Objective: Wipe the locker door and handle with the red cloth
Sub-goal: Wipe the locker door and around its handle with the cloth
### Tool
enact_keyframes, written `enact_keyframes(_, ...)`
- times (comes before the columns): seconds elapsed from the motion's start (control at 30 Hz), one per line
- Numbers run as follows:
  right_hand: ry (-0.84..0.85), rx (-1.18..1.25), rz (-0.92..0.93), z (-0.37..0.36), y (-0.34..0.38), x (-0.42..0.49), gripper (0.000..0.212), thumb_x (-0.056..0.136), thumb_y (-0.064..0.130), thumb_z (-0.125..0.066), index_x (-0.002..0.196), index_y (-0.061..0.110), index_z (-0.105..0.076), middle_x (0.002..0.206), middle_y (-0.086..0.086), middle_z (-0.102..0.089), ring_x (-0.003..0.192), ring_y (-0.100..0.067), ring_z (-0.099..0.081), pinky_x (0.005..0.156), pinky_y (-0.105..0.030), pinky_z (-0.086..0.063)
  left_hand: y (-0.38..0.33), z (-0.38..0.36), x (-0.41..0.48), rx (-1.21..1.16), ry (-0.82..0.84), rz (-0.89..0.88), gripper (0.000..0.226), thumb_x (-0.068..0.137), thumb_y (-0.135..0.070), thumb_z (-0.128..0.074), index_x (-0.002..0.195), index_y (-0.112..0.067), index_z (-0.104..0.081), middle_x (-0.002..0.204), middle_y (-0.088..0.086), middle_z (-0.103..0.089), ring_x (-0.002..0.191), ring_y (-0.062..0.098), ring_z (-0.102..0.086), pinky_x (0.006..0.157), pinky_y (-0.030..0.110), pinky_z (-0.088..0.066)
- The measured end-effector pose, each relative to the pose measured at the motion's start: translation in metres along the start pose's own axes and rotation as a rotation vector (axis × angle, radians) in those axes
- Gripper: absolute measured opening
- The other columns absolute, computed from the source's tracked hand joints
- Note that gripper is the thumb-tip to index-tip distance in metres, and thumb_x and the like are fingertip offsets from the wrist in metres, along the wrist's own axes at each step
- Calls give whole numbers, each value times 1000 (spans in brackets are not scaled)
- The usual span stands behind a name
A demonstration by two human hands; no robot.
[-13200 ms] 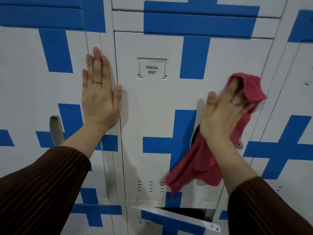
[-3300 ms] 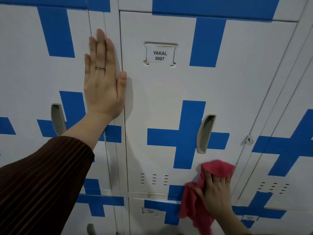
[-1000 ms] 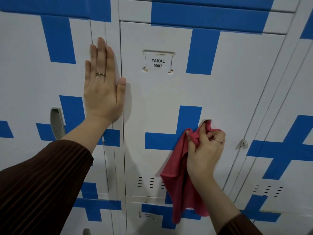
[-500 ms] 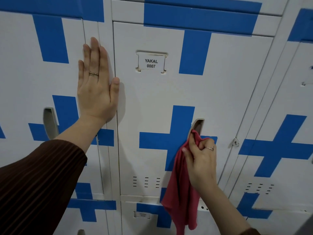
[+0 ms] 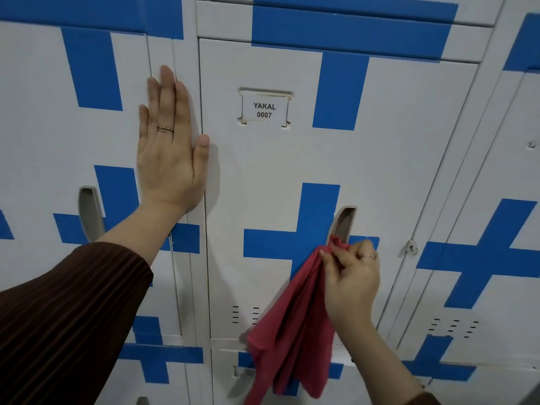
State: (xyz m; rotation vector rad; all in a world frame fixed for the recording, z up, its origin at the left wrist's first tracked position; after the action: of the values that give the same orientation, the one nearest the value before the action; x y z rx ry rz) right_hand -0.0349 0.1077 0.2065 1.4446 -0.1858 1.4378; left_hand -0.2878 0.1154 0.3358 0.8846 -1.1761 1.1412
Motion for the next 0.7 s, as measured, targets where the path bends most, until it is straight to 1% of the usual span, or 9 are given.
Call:
enact_keyframes(0.07,6,-16,-30,2,3,12,8,75,8,-73,77,0,-72,74,-2,-39,73,-20,-39,62,-20,-24,0,0,0,0,1,-1,61,97,-33,-17,146,3,-11,152,26,-10,142,34,-4,117,35,3)
enact_keyframes(0.17,-75,49,-94,6,13,33,12,81,10,-68,76,-2,-70,76,-2,-38,76,-23,-43,68,-23,-31,0,0,0,0,8,0,60,97,-32,-17,146,3,-10,153,25,-9,142,34,-3,117,35,3)
enact_keyframes(0.23,-89,18,-39,6,16,28,10,81,7,-67,77,-2,-69,75,-3,-39,73,-23,-42,64,-30,-36,0,0,-1,1,11,-1,60,97,-32,-18,146,3,-11,153,25,-10,142,34,-3,117,35,3)
enact_keyframes(0.3,-19,-57,64,3,9,8,12,83,9,-64,79,-2,-68,72,-5,-40,69,-21,-40,57,-32,-39,1,0,-1,-1,12,-1,60,97,-31,-18,146,2,-11,153,25,-10,142,34,-4,117,35,3)
enact_keyframes(0.4,142,-181,220,4,-10,-15,33,86,23,-48,84,-3,-69,70,-7,-46,64,-20,-41,49,-30,-42,1,-1,-2,-4,26,4,59,97,-30,-20,146,3,-11,153,25,-10,142,34,-4,117,35,3)
enact_keyframes(0.47,266,-199,246,8,-19,-10,26,86,20,-53,86,-1,-69,72,-3,-45,67,-19,-43,50,-30,-42,1,0,-2,-13,36,10,59,97,-30,-20,146,3,-11,153,25,-10,142,34,-3,117,34,4)
enact_keyframes(0.57,455,-132,146,10,-26,2,14,87,10,-59,93,4,-69,80,3,-42,77,-15,-43,65,-26,-39,-2,2,-1,-62,62,30,59,98,-29,-22,146,2,-9,153,24,-7,142,34,-1,116,34,5)
enact_keyframes(0.63,478,-17,50,16,-25,6,13,89,10,-55,95,9,-67,85,5,-42,81,-13,-46,71,-21,-39,-5,2,-5,-112,91,61,60,97,-27,-27,146,3,-9,153,25,-5,142,36,1,118,38,2)
enact_keyframes(0.7,449,109,-58,26,-21,7,14,91,10,-52,91,20,-61,91,3,-43,85,-10,-47,74,-12,-38,-12,2,-13,-152,107,69,61,96,-24,-33,145,5,-12,152,28,-6,141,39,0,117,49,-9)
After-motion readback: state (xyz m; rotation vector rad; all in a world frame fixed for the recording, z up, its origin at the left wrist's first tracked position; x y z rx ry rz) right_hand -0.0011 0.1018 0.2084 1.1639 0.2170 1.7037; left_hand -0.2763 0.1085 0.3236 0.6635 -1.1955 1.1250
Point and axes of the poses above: each hand's wrist, its own x-axis towards the middle knuckle, its own z-axis out of the back of the hand, y = z × x, the point moved 5 cm from there along x, towards the middle knuckle
